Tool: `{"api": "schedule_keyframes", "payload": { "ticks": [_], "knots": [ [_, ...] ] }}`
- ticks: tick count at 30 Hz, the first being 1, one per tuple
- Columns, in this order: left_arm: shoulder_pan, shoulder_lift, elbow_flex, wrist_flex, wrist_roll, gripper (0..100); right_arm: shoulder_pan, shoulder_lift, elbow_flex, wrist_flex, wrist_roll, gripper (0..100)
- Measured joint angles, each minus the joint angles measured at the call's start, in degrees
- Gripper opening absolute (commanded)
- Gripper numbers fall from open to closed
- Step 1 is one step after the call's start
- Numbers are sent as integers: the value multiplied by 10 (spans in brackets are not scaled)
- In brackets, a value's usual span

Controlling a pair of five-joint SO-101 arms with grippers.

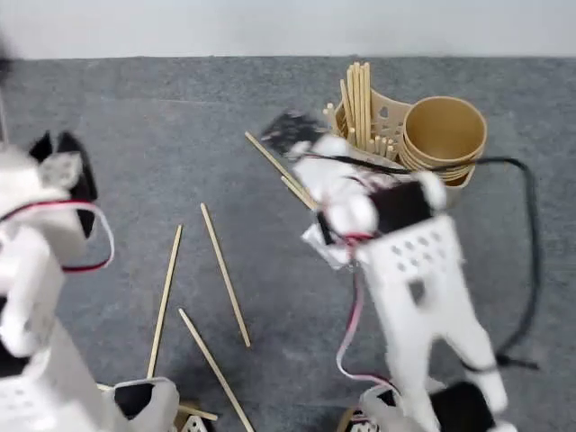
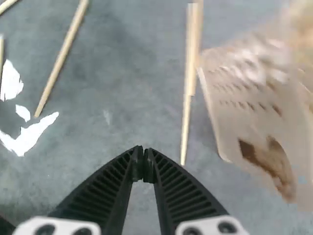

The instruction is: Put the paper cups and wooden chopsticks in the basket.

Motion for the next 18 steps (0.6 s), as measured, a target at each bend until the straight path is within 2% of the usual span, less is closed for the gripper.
{"api": "schedule_keyframes", "payload": {
  "ticks": [3,10,18],
  "knots": [
    [-18,-72,109,-43,0,48,-26,63,-33,0,27,12],
    [-20,-223,345,-116,0,48,-31,205,-129,-18,81,17],
    [-23,-378,556,-173,0,48,-30,360,-229,-30,84,174]
  ]
}}
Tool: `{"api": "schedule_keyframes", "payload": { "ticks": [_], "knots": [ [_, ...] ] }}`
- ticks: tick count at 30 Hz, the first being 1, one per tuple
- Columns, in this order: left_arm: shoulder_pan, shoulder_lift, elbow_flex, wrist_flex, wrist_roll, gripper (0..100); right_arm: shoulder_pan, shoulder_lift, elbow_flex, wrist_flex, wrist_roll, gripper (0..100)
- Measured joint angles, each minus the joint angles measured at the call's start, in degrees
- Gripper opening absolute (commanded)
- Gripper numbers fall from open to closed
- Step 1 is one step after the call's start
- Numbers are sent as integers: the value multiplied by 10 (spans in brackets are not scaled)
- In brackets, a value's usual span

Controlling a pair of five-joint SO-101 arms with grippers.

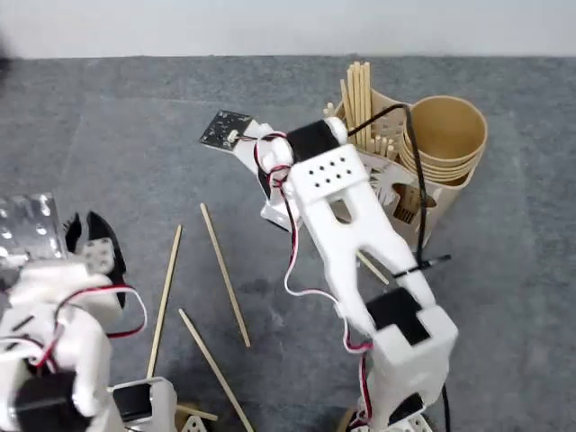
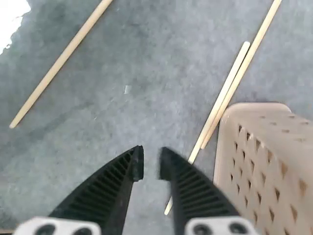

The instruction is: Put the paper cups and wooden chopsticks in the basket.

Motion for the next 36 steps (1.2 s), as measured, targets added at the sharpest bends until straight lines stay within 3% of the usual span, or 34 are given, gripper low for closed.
{"api": "schedule_keyframes", "payload": {
  "ticks": [12,31,36],
  "knots": [
    [0,-124,237,-109,-50,48,11,219,-163,-86,0,177],
    [0,-144,320,-121,-51,48,63,534,-503,-105,1,175],
    [1,-160,321,-121,-51,48,64,549,-523,-96,0,34]
  ]
}}
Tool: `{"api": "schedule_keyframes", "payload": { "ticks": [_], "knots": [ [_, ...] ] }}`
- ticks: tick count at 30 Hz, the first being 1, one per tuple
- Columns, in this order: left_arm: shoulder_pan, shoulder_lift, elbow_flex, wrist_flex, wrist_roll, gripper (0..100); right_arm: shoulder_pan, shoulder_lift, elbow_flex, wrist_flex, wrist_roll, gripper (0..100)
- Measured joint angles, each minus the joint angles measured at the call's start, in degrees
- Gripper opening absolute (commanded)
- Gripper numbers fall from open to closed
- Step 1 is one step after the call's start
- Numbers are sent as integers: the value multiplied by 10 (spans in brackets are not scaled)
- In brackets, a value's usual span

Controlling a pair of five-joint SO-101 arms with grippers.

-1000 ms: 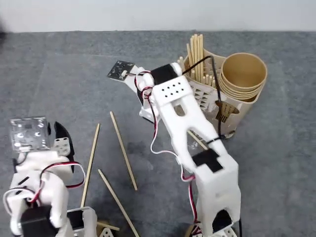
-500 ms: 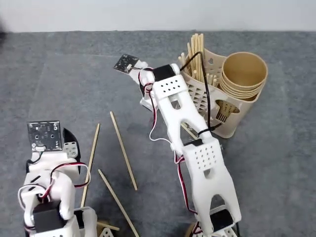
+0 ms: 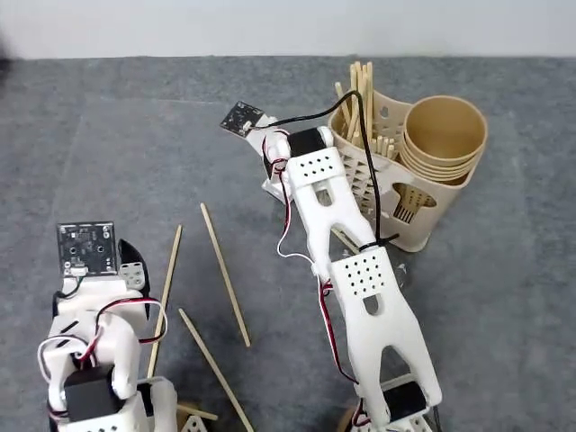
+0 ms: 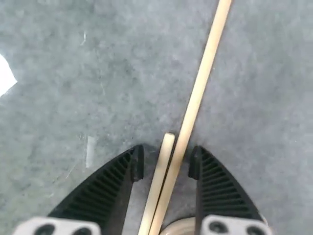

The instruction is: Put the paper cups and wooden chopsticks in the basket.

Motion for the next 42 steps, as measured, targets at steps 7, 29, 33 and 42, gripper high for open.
{"api": "schedule_keyframes", "payload": {
  "ticks": [7,29,33,42],
  "knots": [
    [0,-30,19,0,0,48,-13,0,-16,61,-4,10],
    [0,-111,60,0,0,48,-48,-5,-164,151,-27,51],
    [0,-116,67,0,0,48,-46,-51,-164,151,-27,163],
    [0,-116,70,0,0,48,-80,-194,50,151,-27,169]
  ]
}}
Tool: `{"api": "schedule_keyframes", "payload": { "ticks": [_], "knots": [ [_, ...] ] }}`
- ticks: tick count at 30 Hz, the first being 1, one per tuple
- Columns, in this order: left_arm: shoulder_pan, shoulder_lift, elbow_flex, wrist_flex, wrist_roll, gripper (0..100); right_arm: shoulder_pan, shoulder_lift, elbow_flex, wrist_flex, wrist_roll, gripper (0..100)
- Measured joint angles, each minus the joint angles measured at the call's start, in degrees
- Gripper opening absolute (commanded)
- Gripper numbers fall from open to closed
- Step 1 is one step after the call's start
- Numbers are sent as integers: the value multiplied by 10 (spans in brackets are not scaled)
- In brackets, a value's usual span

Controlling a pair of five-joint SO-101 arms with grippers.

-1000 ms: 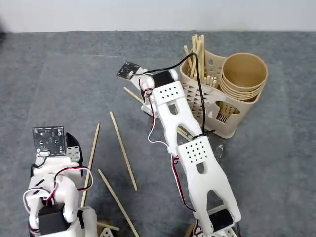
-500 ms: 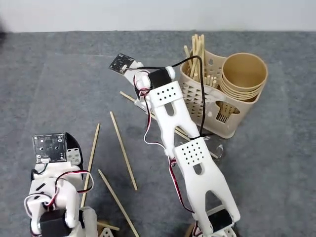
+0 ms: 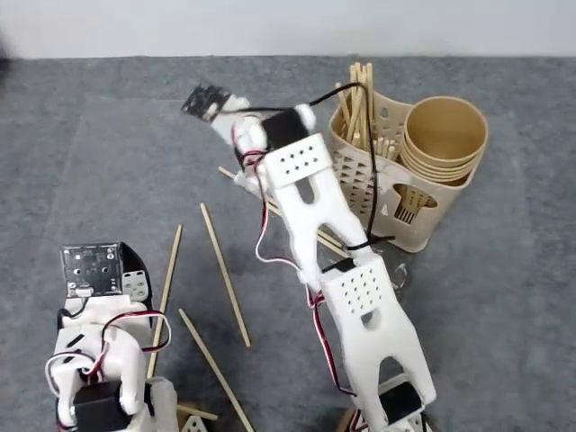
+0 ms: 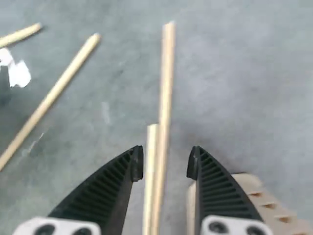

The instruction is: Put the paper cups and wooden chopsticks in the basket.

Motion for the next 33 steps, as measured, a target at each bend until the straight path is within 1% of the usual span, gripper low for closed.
{"api": "schedule_keyframes", "payload": {
  "ticks": [3,6,14,22,26,28,31,32,33],
  "knots": [
    [0,0,0,0,0,48,4,-11,70,-4,0,169],
    [0,0,0,0,0,48,11,-11,104,-11,0,169],
    [0,0,0,0,0,48,11,12,109,-12,0,169],
    [0,0,0,0,0,48,27,82,109,-72,-1,169],
    [0,0,0,0,0,48,29,93,108,-79,-1,164],
    [0,0,0,0,0,48,29,93,108,-79,-1,126],
    [0,0,0,0,0,48,32,93,107,-83,0,11],
    [0,0,0,0,0,48,33,93,104,-83,0,4],
    [0,0,0,0,0,48,33,98,99,-81,0,18]
  ]
}}
